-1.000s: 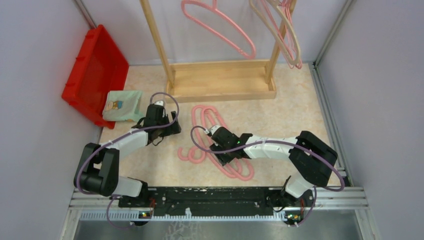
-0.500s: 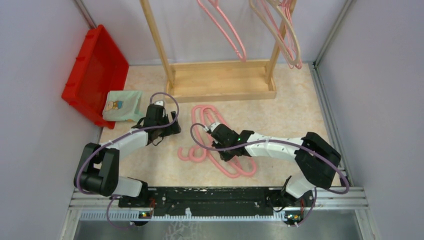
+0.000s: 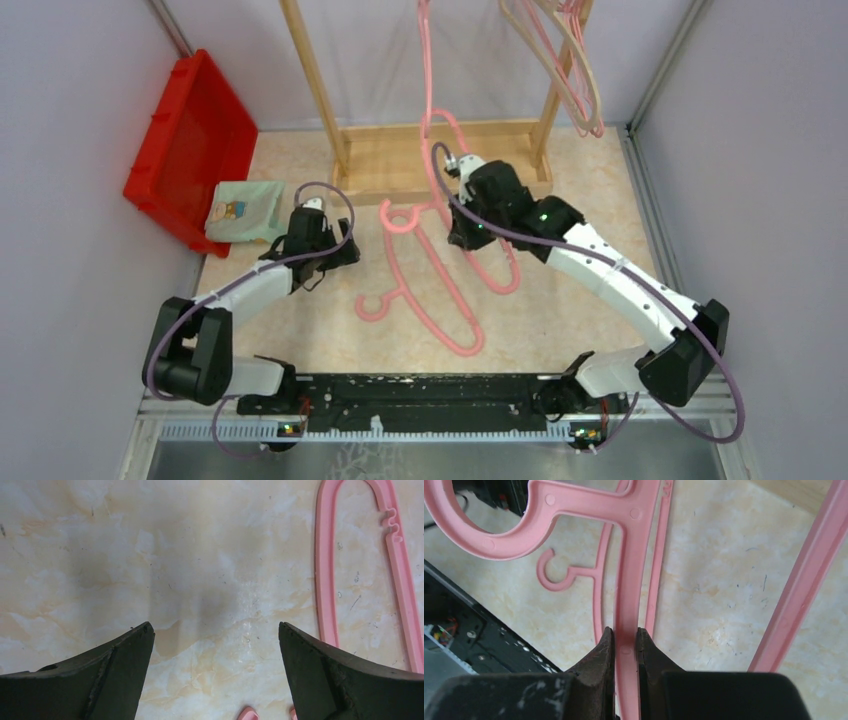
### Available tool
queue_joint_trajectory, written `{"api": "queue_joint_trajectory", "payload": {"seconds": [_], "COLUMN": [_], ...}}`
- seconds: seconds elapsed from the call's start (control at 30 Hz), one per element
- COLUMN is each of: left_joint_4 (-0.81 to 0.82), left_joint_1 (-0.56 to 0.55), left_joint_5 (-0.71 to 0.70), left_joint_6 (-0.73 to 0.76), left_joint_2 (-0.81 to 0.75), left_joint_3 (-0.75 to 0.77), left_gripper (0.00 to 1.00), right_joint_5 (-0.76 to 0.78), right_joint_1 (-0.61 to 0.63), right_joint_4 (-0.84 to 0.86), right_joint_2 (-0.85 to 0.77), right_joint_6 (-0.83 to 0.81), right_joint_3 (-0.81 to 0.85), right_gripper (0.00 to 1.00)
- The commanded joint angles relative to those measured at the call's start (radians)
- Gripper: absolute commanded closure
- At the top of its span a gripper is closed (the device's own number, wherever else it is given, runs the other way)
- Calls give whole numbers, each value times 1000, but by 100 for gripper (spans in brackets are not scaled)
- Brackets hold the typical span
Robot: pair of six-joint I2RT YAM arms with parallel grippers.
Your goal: Organize the hangers
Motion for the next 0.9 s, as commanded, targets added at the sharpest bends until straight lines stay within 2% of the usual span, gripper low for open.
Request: {"api": "queue_joint_trajectory", "payload": {"seconds": [0.0, 0.13, 0.27, 0.5, 0.63, 0.87], "left_joint_4": [11, 12, 14, 23, 19, 8], "left_joint_1": [4, 6, 4, 4, 4, 5], "left_joint_5": [-14, -15, -19, -16, -17, -25], "left_joint_6": [-12, -13, -12, -17, -18, -6], "left_joint_2": [-33, -42, -50, -55, -58, -77], "left_joint_3": [-21, -20, -16, -32, -37, -38], "left_gripper": [1, 1, 1, 1, 1, 1], "right_joint_5": [-213, -361, -478, -588, -652, -673], "right_joint_1": [-75, -77, -77, -77, -75, -67], "right_joint_4": [-23, -20, 20, 144, 233, 237], "right_joint_2": [18, 119, 181, 222, 264, 300], "right_joint_6": [12, 75, 123, 215, 300, 314], "right_joint_3": [183, 326, 377, 372, 426, 528], "right_gripper": [100, 100, 100, 100, 100, 100]}}
